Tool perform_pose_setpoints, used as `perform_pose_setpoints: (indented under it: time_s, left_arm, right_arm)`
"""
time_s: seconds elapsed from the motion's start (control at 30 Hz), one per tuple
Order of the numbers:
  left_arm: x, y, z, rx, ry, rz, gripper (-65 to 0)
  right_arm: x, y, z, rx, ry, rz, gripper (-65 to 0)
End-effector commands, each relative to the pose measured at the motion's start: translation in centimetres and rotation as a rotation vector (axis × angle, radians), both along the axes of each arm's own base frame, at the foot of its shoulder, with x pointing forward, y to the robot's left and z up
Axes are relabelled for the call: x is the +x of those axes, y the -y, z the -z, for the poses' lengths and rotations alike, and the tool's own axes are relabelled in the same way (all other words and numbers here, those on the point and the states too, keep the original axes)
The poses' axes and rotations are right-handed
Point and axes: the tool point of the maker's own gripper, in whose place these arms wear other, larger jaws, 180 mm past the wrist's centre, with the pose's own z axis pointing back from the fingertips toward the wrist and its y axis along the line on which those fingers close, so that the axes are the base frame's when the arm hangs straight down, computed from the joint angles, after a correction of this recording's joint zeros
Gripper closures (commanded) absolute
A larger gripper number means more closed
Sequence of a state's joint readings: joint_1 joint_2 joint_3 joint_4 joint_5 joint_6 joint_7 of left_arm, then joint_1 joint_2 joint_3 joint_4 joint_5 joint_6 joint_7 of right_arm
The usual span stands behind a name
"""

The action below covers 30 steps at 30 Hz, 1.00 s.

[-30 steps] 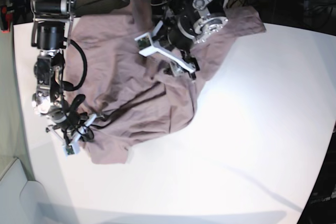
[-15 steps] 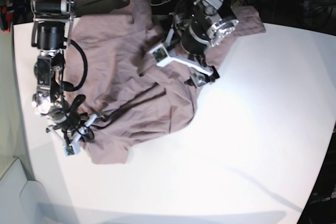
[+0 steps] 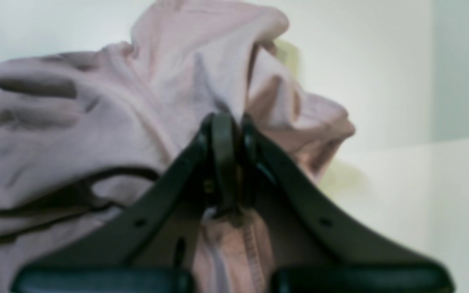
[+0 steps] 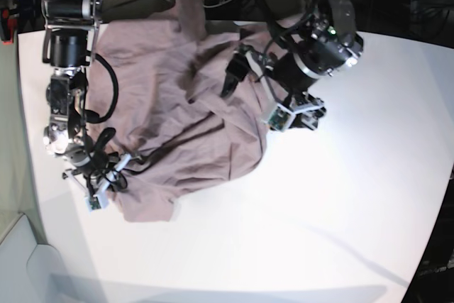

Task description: Layout the t-shirt on the table in an organized manner, then fold the t-shirt properly

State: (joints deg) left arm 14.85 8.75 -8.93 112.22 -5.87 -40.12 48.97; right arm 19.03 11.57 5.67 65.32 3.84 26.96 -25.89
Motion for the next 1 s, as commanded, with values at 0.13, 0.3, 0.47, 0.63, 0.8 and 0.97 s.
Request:
perform_pose_setpoints:
  time_s: [0.13, 0.3, 0.47, 0.63, 0.8, 0.97]
  left_arm:
    - [0.0, 1.3, 0.4, -0.243, -0.059, -0.02, -65.0]
    - [-1.3, 2.4, 2.9, -0.34, -0.164, -0.023, -65.0]
    - [-2.1, 3.0, 3.0, -0.417, -0.191, -0.028, -65.0]
    - [-2.1, 2.9, 3.0, -0.418, -0.195, -0.028, -65.0]
    - [-2.0, 2.4, 3.6, -0.379, -0.211, -0.055, -65.0]
    - [-3.5, 1.7, 4.8, -0.232, -0.276, -0.002, -65.0]
  right_arm:
    - [1.3, 0.3, -2.2, 0.006, 0.066, 0.002, 0.0]
    - [1.3, 0.3, -2.2, 0.006, 0.066, 0.002, 0.0]
    - [0.8, 0.3, -1.6, 0.005, 0.055, 0.001, 0.0]
    - [0.7, 0.3, -1.5, 0.005, 0.052, 0.001, 0.0]
    - [0.7, 0.5, -1.5, 0.0, 0.052, 0.003, 0.0]
    - [0.7, 0.6, -1.6, -0.001, 0.053, 0.003, 0.0]
